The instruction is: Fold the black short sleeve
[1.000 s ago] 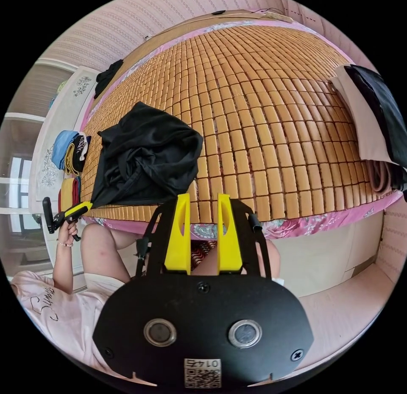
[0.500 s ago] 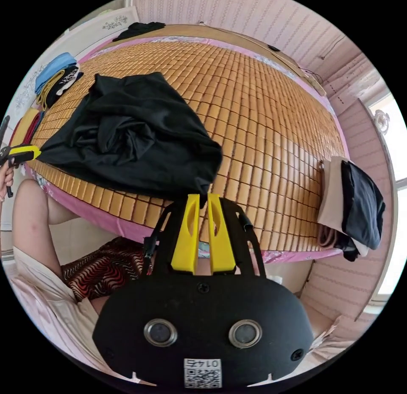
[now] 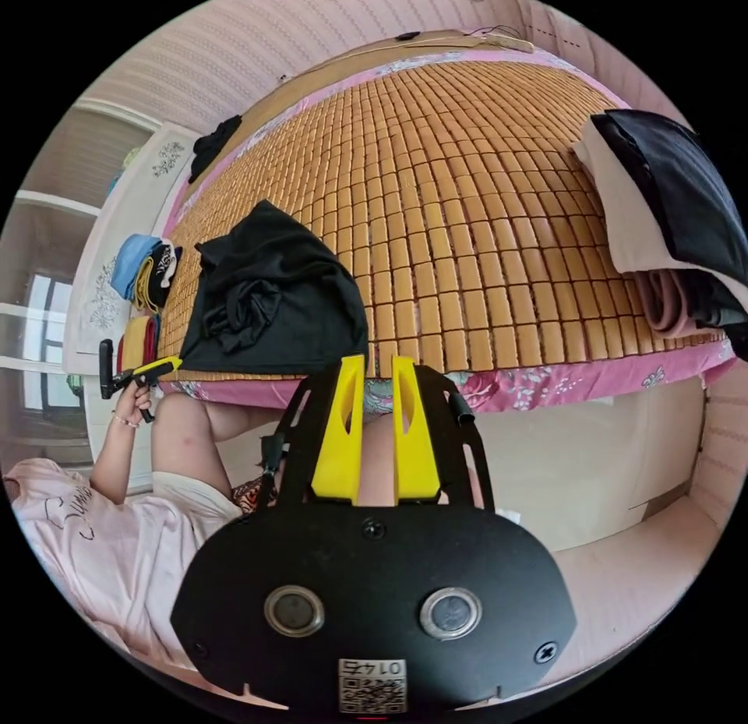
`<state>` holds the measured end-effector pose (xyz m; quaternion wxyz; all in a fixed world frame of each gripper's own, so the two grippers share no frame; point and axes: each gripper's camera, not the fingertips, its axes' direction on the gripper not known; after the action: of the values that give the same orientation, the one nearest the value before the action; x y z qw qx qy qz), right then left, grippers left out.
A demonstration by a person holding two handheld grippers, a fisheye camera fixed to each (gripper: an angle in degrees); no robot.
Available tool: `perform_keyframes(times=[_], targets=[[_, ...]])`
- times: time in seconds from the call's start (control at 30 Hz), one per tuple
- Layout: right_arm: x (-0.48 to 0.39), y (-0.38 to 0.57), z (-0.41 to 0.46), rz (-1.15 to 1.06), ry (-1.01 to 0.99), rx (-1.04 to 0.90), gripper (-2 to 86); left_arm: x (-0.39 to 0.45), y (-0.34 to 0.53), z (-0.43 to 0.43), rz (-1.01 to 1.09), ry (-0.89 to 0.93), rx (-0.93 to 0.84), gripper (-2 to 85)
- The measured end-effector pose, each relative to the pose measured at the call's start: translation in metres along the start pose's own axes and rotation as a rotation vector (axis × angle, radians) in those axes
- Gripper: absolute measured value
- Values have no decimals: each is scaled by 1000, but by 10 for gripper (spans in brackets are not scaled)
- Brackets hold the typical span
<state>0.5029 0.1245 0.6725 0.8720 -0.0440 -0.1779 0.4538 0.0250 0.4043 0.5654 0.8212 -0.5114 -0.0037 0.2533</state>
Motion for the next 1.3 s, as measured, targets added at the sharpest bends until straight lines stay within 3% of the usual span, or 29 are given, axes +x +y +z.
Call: perform_keyframes(times=[0.17,0.2,0.37,0.57,0.7,0.77,0.87,1.03,1.17,1.23,1.3], targets=[[-13,-19,37,-32,111,-107,88,-2,-3,-1,-10,6,6,-10],[-17,-19,35,-44,158,-73,38,-3,-3,-2,-16,16,11,-10],[-8,-19,36,-51,33,-118,-6,0,2,-22,-19,58,65,-10],[42,-1,-8,131,-312,83,1,8,16,-61,-11,97,166,-10],[44,4,-12,150,-113,104,34,12,23,-59,-20,72,154,-10],[38,1,-7,132,-40,88,116,15,25,-58,-22,73,147,-10],[24,-11,12,49,22,24,96,19,28,-56,-30,64,135,-10],[-3,-15,23,-79,318,-39,48,19,35,-59,-84,90,127,-10],[8,-7,6,-67,330,-23,9,22,46,-80,-97,123,171,-10],[29,3,-17,-47,121,15,0,25,55,-100,-91,133,208,-10],[49,10,-29,7,52,32,-1,27,61,-113,-83,139,225,-10]])
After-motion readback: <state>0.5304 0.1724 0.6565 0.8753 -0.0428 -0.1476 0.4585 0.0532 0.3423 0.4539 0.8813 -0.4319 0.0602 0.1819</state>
